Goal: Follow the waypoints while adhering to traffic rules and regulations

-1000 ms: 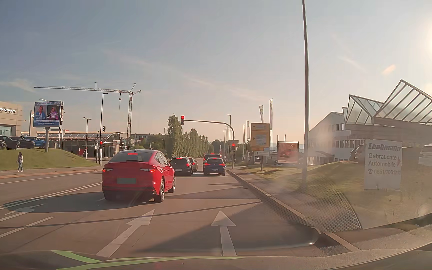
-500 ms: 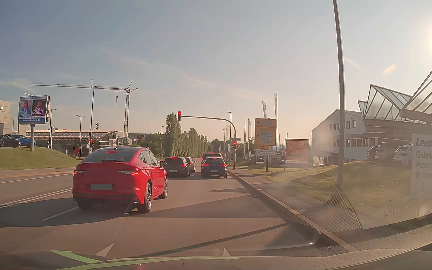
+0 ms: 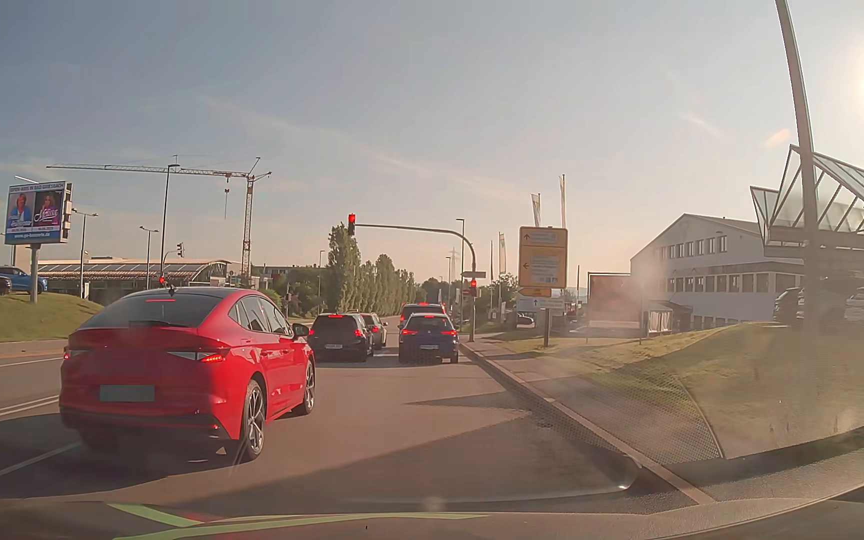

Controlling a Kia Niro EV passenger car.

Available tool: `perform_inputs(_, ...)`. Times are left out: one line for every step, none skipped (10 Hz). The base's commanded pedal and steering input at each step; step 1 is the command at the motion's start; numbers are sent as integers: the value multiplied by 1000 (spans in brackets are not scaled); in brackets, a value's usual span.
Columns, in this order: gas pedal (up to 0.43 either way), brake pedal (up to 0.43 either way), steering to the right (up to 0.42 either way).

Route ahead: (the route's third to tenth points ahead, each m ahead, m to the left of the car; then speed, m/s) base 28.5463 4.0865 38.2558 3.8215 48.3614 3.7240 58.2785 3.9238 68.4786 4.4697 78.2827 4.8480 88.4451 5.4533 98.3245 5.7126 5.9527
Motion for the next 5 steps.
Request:
perform_inputs(0,244,5)
perform_inputs(0,244,5)
perform_inputs(0,244,5)
perform_inputs(0,244,5)
perform_inputs(0,244,5)
